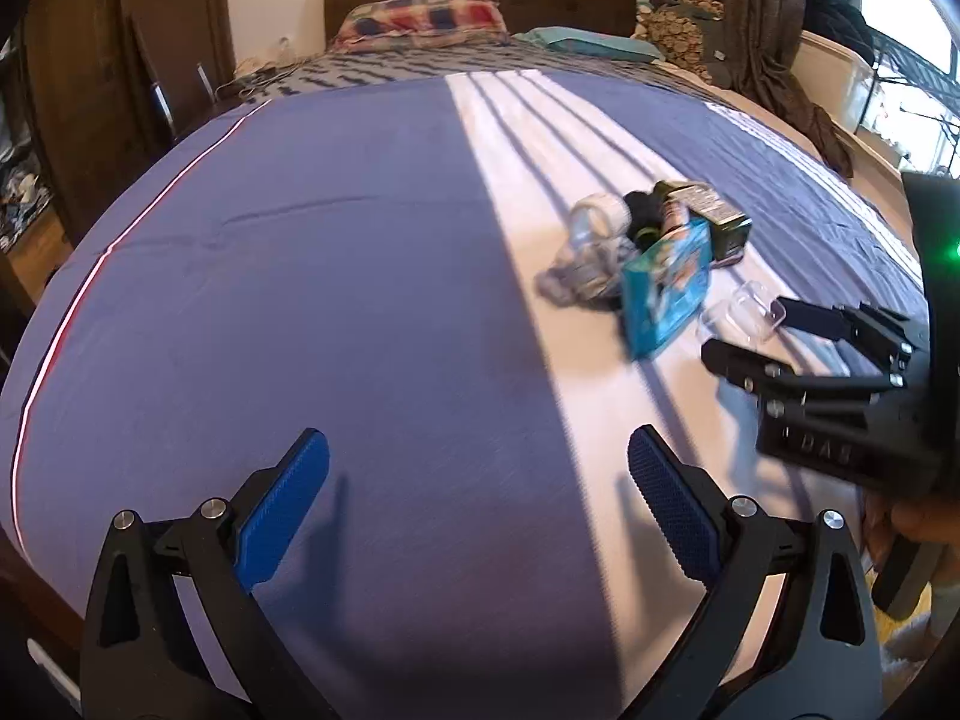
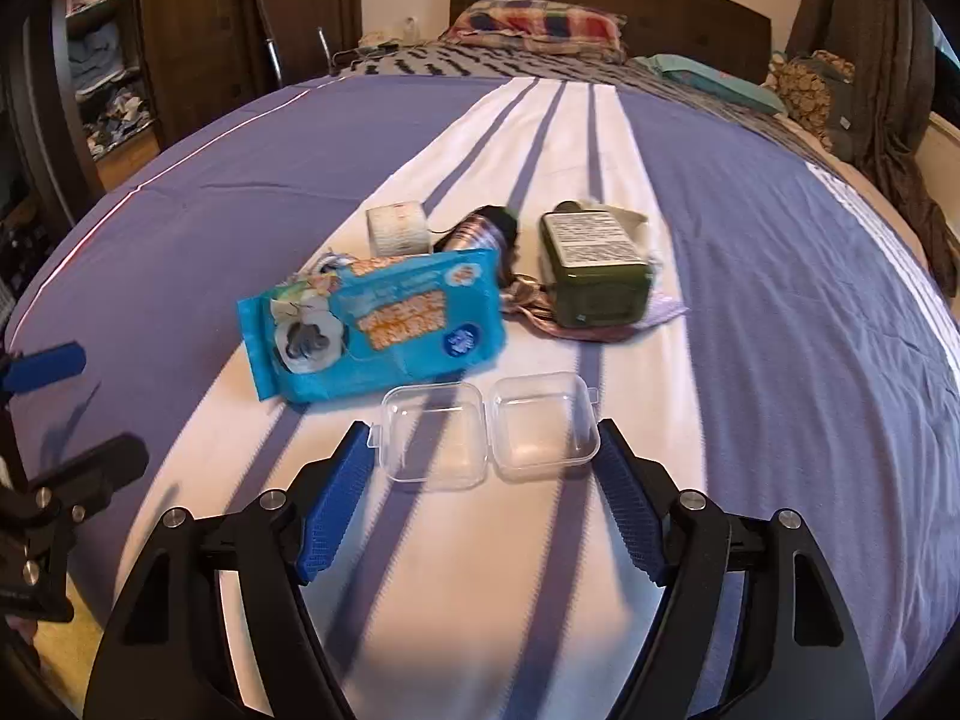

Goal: Collect trash
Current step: 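Grasp the blue wipes pack with left tool while right tool grasps the clear case, then carry the wipes pack and clear case down over the floor bin, then open both tools over the bin and raise them back over the bed, then grasp the grey sock with left tool while right tool grasps the green bottle, then lower the sock and green bottle into the floor bin and open both tools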

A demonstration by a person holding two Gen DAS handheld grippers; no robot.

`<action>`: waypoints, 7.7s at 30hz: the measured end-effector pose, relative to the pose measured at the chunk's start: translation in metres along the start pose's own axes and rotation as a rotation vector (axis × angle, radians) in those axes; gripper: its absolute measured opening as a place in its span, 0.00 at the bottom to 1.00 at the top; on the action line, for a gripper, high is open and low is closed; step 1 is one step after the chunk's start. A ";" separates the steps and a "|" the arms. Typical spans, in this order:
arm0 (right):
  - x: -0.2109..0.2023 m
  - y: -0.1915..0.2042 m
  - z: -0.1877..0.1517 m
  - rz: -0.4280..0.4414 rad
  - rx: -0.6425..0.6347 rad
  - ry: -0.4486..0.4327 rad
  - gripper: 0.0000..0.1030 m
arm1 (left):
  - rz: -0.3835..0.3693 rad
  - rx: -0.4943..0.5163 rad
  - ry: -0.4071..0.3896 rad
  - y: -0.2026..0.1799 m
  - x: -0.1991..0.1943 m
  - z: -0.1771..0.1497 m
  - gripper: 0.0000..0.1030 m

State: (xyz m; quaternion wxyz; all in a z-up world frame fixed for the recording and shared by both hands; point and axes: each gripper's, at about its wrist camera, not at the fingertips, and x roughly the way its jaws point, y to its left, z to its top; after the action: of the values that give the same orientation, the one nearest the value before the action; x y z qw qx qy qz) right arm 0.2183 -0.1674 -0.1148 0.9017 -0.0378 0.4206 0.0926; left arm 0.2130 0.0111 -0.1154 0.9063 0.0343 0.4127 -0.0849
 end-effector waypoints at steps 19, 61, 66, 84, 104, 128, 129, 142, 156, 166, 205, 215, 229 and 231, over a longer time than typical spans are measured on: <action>-0.040 -0.063 -0.039 -0.010 0.129 -0.025 0.73 | -0.190 0.026 0.028 -0.057 0.056 0.040 0.24; -0.180 -0.002 -0.142 0.018 0.098 -0.130 0.73 | -0.142 0.016 -0.093 -0.046 -0.135 -0.127 0.12; -0.169 -0.001 -0.170 0.034 0.114 -0.062 0.73 | -0.154 0.022 -0.035 -0.051 -0.128 -0.158 0.12; -0.081 0.009 -0.250 0.119 0.184 0.253 0.73 | -0.165 0.038 0.312 -0.076 -0.025 -0.250 0.12; -0.016 0.009 -0.276 0.157 0.247 0.458 0.74 | -0.267 0.064 0.547 -0.098 0.042 -0.284 0.17; -0.069 -0.010 -0.247 0.023 0.222 0.260 0.96 | -0.227 0.051 0.398 -0.086 -0.006 -0.253 0.92; -0.072 -0.011 -0.245 0.025 0.226 0.251 0.96 | -0.226 0.052 0.385 -0.085 -0.010 -0.250 0.92; -0.132 -0.022 -0.196 -0.028 0.175 0.020 0.96 | -0.175 0.031 0.131 -0.060 -0.080 -0.177 0.92; -0.145 -0.037 -0.104 -0.076 0.129 -0.128 0.96 | -0.075 0.033 -0.014 -0.033 -0.087 -0.088 0.92; -0.098 -0.049 -0.051 -0.080 0.127 -0.121 0.96 | -0.064 0.023 -0.010 -0.022 -0.043 -0.037 0.92; 0.027 -0.052 0.055 0.030 0.101 -0.064 0.43 | -0.145 0.033 0.029 -0.038 0.075 0.066 0.29; -0.038 -0.047 0.051 0.039 0.086 -0.157 0.42 | -0.115 0.032 -0.064 -0.031 0.010 0.063 0.27; -0.158 -0.024 -0.010 0.058 0.033 -0.262 0.42 | -0.110 0.092 -0.160 -0.051 -0.110 0.001 0.27; -0.173 -0.020 -0.025 0.060 0.026 -0.272 0.42 | -0.114 0.100 -0.167 -0.054 -0.122 -0.010 0.27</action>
State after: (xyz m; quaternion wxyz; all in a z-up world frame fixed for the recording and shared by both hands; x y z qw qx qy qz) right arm 0.0951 -0.2142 0.0013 0.9476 -0.0005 0.2968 0.1184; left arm 0.1167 -0.0252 -0.0296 0.9283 0.0486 0.3325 -0.1593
